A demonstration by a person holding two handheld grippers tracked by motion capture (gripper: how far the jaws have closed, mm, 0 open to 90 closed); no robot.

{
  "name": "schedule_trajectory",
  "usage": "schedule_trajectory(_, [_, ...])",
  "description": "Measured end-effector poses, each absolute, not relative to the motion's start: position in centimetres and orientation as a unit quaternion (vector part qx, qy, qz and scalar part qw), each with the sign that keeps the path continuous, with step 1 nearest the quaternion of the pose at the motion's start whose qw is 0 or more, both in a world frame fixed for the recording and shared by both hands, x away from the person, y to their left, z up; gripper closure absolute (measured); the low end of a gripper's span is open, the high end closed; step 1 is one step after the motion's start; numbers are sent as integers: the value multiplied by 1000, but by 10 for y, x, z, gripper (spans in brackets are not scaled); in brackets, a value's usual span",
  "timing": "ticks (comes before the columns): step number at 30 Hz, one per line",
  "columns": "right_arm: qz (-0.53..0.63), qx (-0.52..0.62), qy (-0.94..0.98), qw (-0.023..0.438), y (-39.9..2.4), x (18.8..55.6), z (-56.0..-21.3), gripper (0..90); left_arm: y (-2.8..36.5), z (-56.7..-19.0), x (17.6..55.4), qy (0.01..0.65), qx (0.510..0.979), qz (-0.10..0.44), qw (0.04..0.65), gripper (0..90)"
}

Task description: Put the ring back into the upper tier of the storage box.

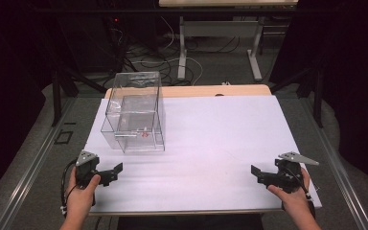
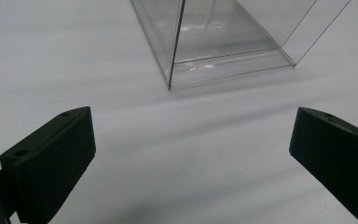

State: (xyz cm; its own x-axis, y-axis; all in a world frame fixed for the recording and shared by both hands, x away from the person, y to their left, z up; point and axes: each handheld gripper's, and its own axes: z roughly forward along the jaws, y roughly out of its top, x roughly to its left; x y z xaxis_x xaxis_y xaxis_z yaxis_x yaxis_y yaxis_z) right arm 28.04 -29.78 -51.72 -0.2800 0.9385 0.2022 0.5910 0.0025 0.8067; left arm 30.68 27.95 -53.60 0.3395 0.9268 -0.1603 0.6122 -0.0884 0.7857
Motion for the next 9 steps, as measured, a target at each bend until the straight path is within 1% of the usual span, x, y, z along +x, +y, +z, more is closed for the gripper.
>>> schedule_trajectory(9, [425,566,678,199,-299,280,-518,2,281,-536,307,543,711,195,402,5])
